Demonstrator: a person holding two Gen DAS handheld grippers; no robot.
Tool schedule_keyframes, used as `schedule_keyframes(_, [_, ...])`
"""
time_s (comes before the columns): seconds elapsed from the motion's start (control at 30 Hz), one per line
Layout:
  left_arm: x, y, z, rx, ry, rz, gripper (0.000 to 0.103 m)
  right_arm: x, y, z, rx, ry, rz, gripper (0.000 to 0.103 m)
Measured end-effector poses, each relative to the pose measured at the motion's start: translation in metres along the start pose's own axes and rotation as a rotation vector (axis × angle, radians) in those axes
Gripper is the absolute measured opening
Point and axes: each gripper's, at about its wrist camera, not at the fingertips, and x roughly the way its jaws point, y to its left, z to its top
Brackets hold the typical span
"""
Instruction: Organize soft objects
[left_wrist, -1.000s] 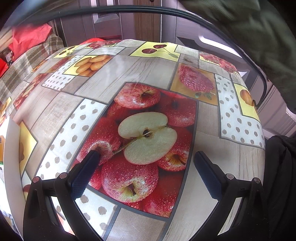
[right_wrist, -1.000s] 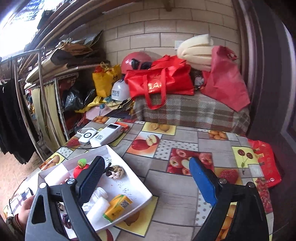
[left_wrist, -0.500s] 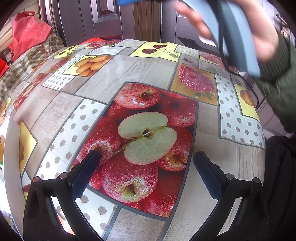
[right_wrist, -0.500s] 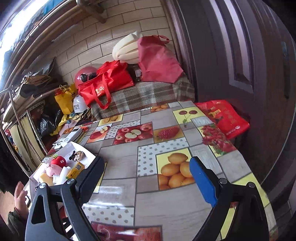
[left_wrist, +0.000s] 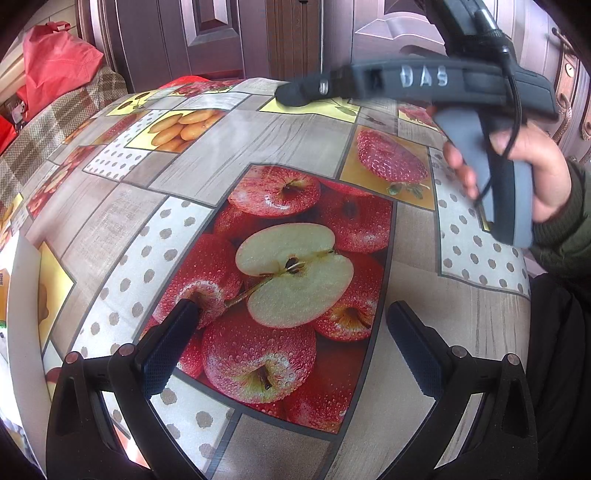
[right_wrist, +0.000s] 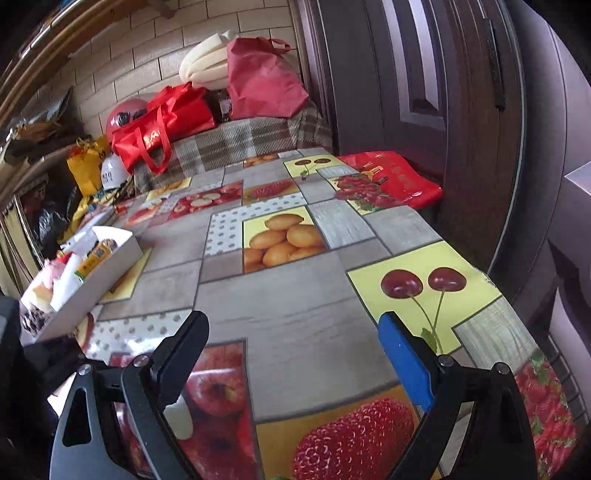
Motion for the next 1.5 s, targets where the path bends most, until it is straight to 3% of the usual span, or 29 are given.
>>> schedule_keyframes(0.17, [0.001, 0.001, 0.002, -0.003, 0.001, 0.001, 0.102, -0.009, 0.011, -0.005, -0.068, -0.037, -0.084, 0.094])
schedule_keyframes(0.33, [0.001, -0.012, 0.007, -0.032, -0.007, 0.051, 0.102, -0.004, 0.007, -0.006, -0.058, -0.004, -0.101, 0.094])
schedule_keyframes(0.43, [-0.011, -0.025, 0.006, -0.040, -0.038, 0.174, 0.102, -0.005, 0.000, -0.005, -0.021, -0.006, -0.085, 0.094])
schedule_keyframes(0.5, [-0.033, -0.031, 0.006, -0.051, -0.096, 0.255, 0.103, -0.007, -0.007, -0.004, 0.013, -0.013, -0.061, 0.094])
schedule_keyframes(0.57, [-0.062, -0.031, 0.005, -0.100, -0.170, 0.384, 0.103, -0.008, -0.013, -0.004, 0.044, -0.013, -0.045, 0.094])
schedule_keyframes(0.67, [-0.112, -0.018, 0.001, -0.241, -0.270, 0.620, 0.103, -0.009, -0.021, -0.004, 0.091, -0.015, -0.027, 0.094])
schedule_keyframes(0.77, [-0.161, 0.005, -0.012, -0.423, -0.349, 0.787, 0.103, -0.013, -0.024, -0.005, 0.116, -0.027, -0.022, 0.094])
schedule_keyframes(0.87, [-0.195, 0.023, -0.035, -0.591, -0.354, 0.974, 0.103, -0.017, -0.020, -0.005, 0.104, -0.047, -0.030, 0.094])
schedule_keyframes(0.93, [-0.215, 0.031, -0.054, -0.676, -0.350, 1.059, 0.103, -0.022, -0.016, -0.005, 0.083, -0.075, -0.039, 0.094])
schedule_keyframes(1.13, [-0.261, 0.029, -0.100, -0.786, -0.401, 1.168, 0.103, -0.055, -0.004, -0.005, 0.067, -0.169, 0.054, 0.094])
schedule_keyframes(1.2, [-0.271, 0.026, -0.109, -0.814, -0.401, 1.218, 0.103, -0.072, -0.003, -0.001, 0.072, -0.228, 0.082, 0.103])
schedule_keyframes(1.27, [-0.275, 0.030, -0.115, -0.863, -0.377, 1.268, 0.103, -0.088, -0.004, 0.001, 0.080, -0.306, 0.108, 0.103])
schedule_keyframes(1.37, [-0.269, 0.043, -0.126, -0.934, -0.343, 1.238, 0.103, -0.100, -0.004, 0.004, 0.087, -0.363, 0.123, 0.103])
schedule_keyframes(1.5, [-0.253, 0.049, -0.130, -0.944, -0.295, 1.208, 0.103, -0.099, -0.003, 0.006, 0.093, -0.363, 0.135, 0.103])
